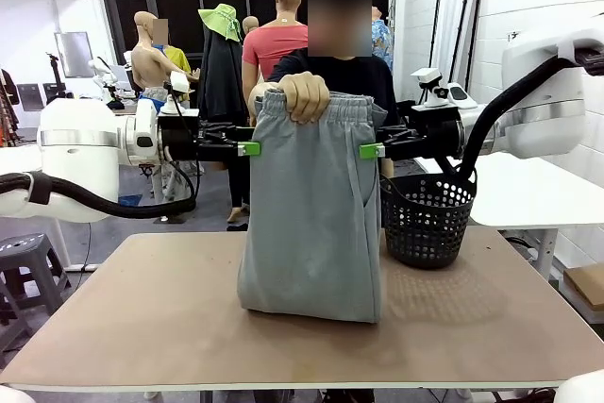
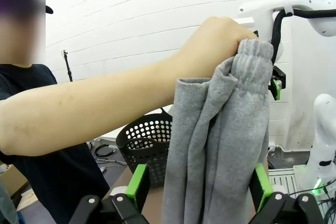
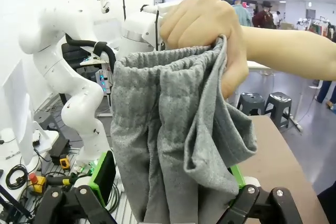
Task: Fold the training pants.
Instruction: Release the ends of the Training pants and then grab the overlapped ends.
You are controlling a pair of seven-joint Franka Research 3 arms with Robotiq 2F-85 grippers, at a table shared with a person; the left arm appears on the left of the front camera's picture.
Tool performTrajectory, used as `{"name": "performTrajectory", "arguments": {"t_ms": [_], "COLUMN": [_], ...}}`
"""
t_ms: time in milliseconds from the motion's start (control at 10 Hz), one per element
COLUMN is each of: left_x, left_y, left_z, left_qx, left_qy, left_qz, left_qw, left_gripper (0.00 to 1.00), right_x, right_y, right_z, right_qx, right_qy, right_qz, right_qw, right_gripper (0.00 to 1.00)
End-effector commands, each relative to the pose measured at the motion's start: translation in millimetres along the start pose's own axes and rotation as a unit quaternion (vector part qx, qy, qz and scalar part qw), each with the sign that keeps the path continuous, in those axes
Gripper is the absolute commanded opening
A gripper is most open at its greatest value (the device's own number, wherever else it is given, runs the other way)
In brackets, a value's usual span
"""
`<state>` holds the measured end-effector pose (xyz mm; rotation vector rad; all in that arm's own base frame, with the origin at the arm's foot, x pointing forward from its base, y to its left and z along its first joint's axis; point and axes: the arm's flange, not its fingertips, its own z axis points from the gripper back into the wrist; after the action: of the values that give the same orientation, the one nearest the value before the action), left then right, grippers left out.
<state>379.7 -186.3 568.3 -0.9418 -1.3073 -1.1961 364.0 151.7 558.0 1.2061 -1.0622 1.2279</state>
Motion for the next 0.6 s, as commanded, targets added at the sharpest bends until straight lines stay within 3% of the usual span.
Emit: {"name": "performTrajectory", "arguments": {"t_ms": [0, 300, 500], "left_x": [1, 1, 2], "left_y": [0, -4, -12], "left_z": [-6, -13, -19], "left_qx": [-0.020, -0.039, -0.053], "left_qy": [0.002, 0.000, -0.001], "left_qz": [-0.009, -0.005, 0.002], "left_qw": [1.000, 0.999, 0.999], "left_gripper": [1.00, 1.00, 1.00], "right_x": [0, -2, -5], "right_y": [1, 8, 5], "right_z": [-10, -23, -32], "right_qx": [0.008, 0.032, 0.006], "right_qy": [0.005, -0.001, -0.016], "right_qz": [-0.005, -0.013, 0.000], "right_qw": [1.000, 0.999, 1.000], "right_gripper": [1.00, 1.00, 1.00]}}
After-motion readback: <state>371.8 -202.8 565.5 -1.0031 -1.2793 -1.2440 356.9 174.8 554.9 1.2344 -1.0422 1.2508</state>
